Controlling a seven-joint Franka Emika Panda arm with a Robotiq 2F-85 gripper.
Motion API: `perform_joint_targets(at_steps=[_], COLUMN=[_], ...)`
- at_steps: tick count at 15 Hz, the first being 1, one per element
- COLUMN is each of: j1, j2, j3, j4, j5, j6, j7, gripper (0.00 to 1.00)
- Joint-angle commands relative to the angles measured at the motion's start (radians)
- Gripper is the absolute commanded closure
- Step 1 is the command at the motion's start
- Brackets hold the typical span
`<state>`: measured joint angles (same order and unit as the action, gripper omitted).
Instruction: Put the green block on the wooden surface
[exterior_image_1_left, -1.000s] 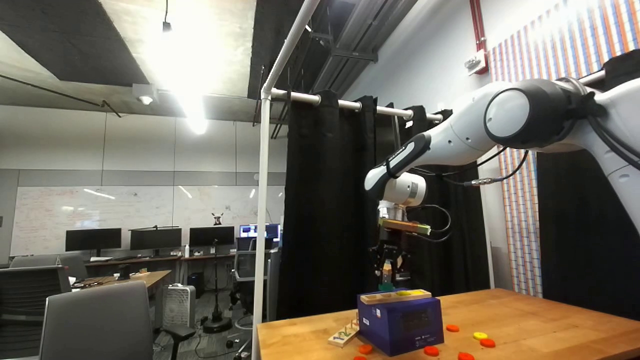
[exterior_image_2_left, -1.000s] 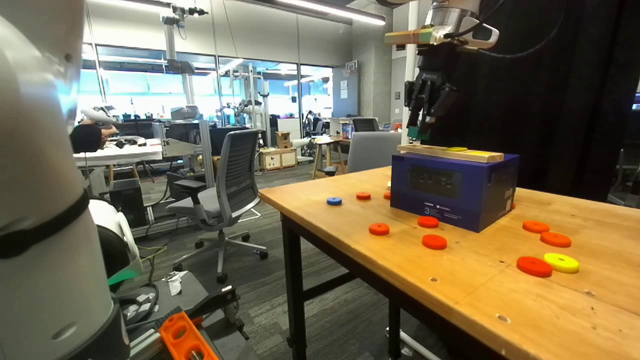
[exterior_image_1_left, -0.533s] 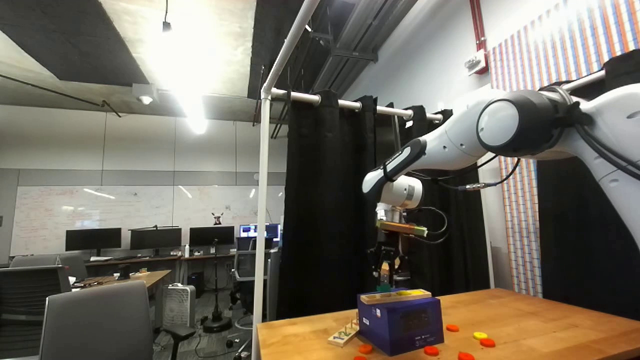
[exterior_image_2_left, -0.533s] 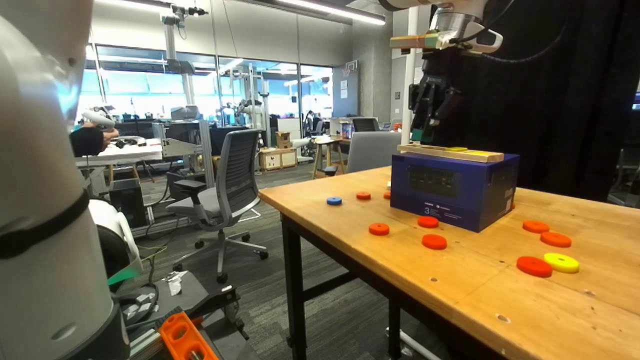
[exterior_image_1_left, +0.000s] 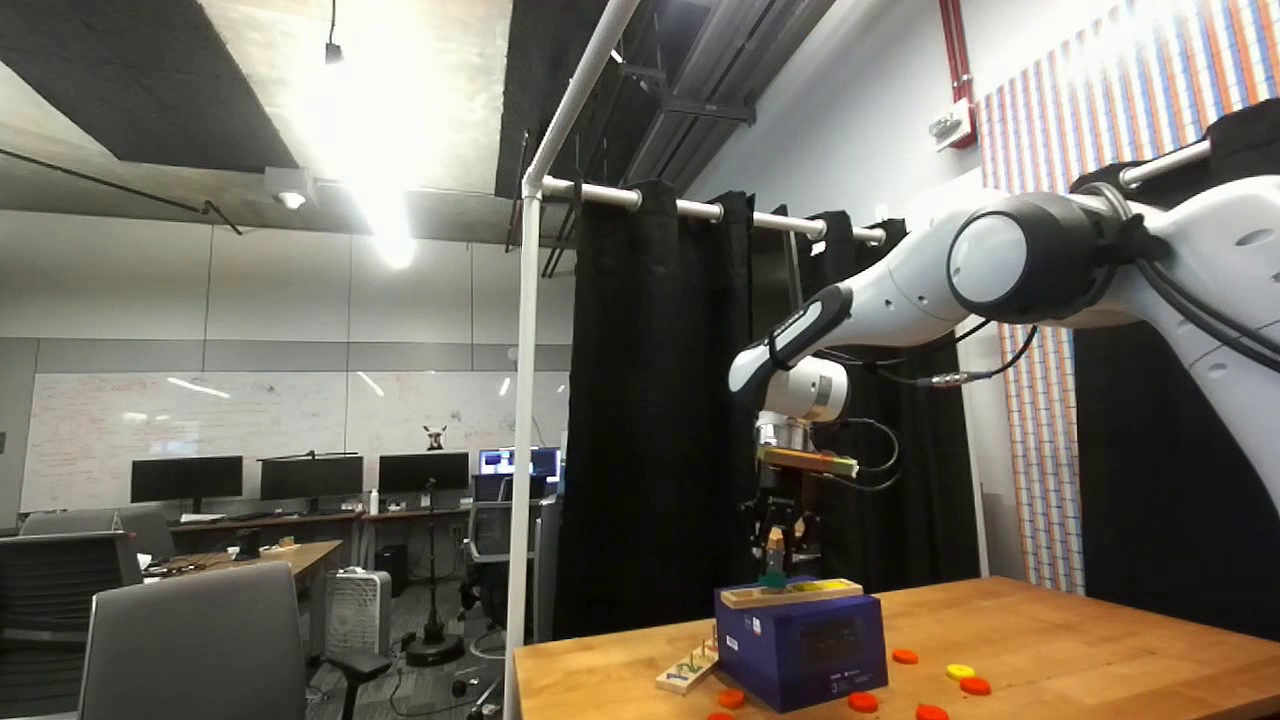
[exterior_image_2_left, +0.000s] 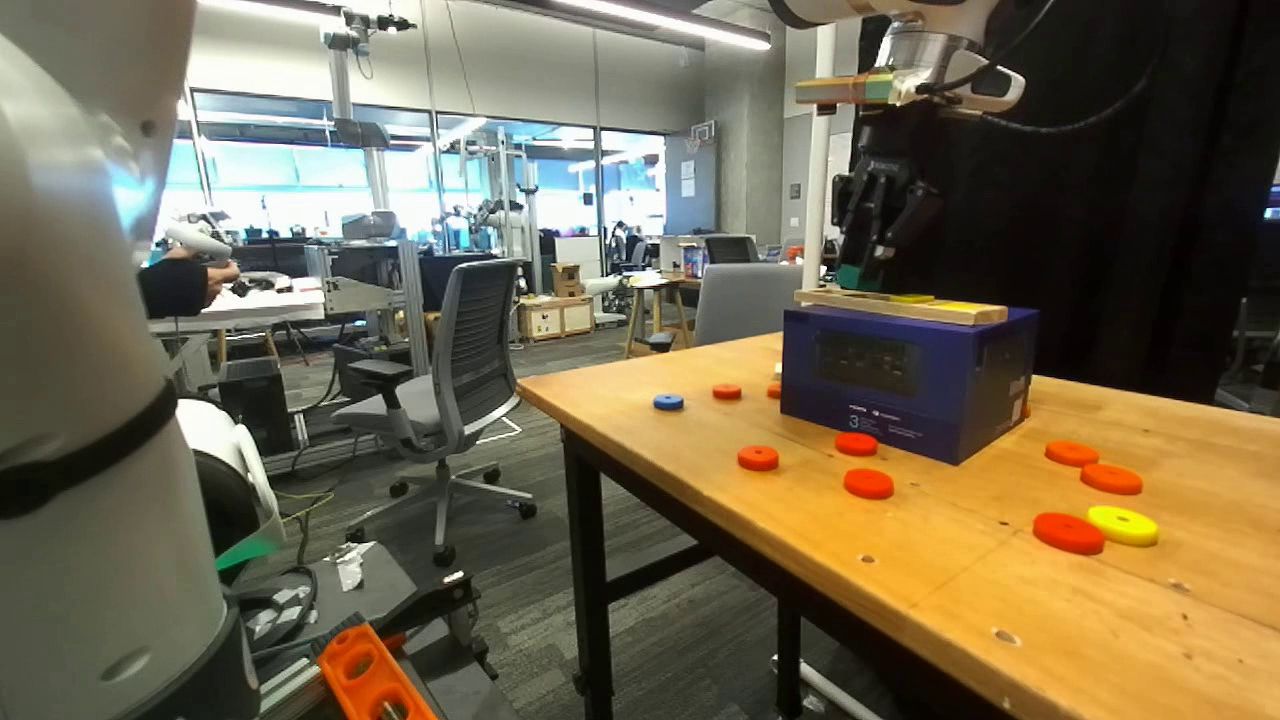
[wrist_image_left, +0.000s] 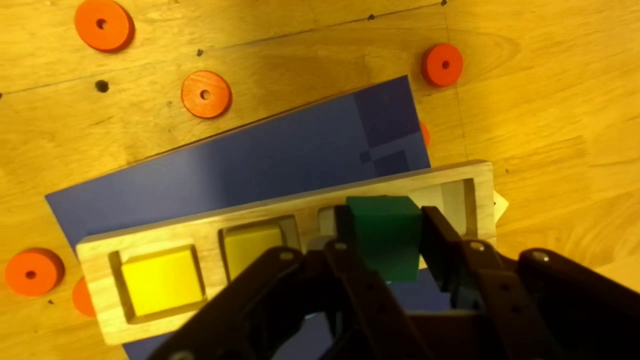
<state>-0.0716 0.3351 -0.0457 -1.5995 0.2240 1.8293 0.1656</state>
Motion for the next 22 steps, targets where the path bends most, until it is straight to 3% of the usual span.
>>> perform_joint_targets(at_steps=[1,22], j1=[-0.009,-0.013], j2=[0.016,0.044], j3=[-0.008,-0.011], j4=[0.043,0.080], j5=[-0.002,0.000], j6=[-0.031,-0.049], j7=[-0.005,0.002], gripper=[0.88,0.88])
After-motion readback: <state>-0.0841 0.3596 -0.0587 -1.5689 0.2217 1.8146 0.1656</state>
